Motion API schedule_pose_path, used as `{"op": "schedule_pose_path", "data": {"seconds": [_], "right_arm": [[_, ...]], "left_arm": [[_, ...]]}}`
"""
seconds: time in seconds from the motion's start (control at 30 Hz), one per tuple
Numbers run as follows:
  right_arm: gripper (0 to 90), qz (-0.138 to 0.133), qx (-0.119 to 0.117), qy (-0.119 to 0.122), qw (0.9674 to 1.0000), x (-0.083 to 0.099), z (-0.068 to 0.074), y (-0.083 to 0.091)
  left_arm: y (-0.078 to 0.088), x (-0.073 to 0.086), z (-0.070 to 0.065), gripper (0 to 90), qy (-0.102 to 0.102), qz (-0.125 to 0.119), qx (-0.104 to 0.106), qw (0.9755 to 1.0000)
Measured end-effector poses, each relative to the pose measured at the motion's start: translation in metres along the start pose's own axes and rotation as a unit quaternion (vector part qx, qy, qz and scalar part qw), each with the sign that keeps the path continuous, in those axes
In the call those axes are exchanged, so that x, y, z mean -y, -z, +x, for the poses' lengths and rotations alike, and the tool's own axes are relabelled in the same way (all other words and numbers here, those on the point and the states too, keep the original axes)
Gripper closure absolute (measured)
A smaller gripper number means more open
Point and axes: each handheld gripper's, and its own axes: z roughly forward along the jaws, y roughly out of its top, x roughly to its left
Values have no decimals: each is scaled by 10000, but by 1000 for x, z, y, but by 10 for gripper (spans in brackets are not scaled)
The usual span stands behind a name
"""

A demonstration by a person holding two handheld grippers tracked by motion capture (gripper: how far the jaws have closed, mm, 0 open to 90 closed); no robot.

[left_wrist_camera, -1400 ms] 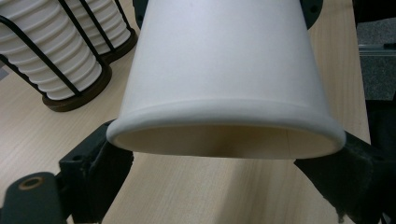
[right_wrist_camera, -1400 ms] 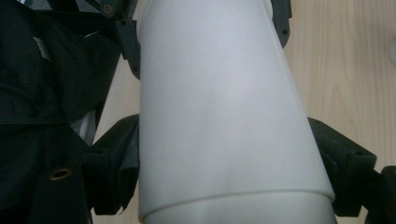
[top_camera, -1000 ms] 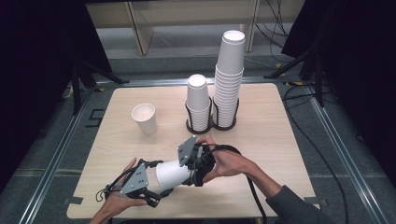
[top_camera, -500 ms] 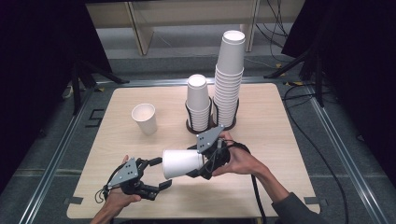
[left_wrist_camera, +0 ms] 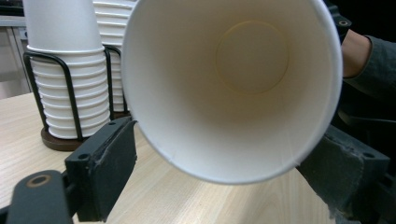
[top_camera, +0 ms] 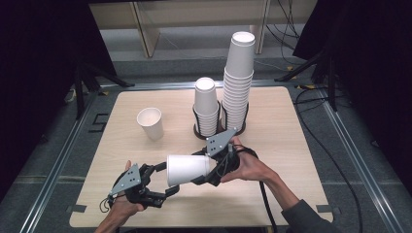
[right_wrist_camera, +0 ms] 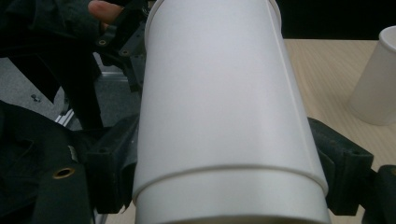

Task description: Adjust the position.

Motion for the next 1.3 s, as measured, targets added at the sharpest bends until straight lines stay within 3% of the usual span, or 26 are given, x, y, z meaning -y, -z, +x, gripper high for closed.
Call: {"op": "schedule_pose_path", "data": {"seconds": [0.27, 0.33, 0.47, 0.83, 1.07, 1.17, 1.2, 1.3], "right_arm": [[222, -113, -132, 81, 9998, 0, 1, -5], [222, -85, -184, 18, 9998, 0, 2, -7], [222, -108, -194, 116, 9997, 0, 2, -9], [221, -93, -384, 8, 9992, 2, 4, -15], [225, -117, -362, 61, 9993, 3, 3, -15], [227, -130, -373, 65, 9992, 4, 2, -14], [228, -59, -404, -129, 9991, 5, 5, -13], [228, -50, -404, 60, 9992, 5, 3, -14]], "left_arm": [[-2, -1, -2, 45, 55, -13, -14, 10000], [-2, -1, -2, 41, 37, -48, 2, 10000], [-2, -2, -3, 31, 41, -59, 54, 10000], [-2, -3, -4, 28, 41, -161, 212, 9996], [0, -5, -1, 62, 59, -116, 351, 9993], [1, -8, -1, 77, -92, -59, 362, 9993], [2, -9, -1, 82, -104, -18, 361, 9993], [2, -9, -2, 94, -169, 44, 395, 9991]]}}
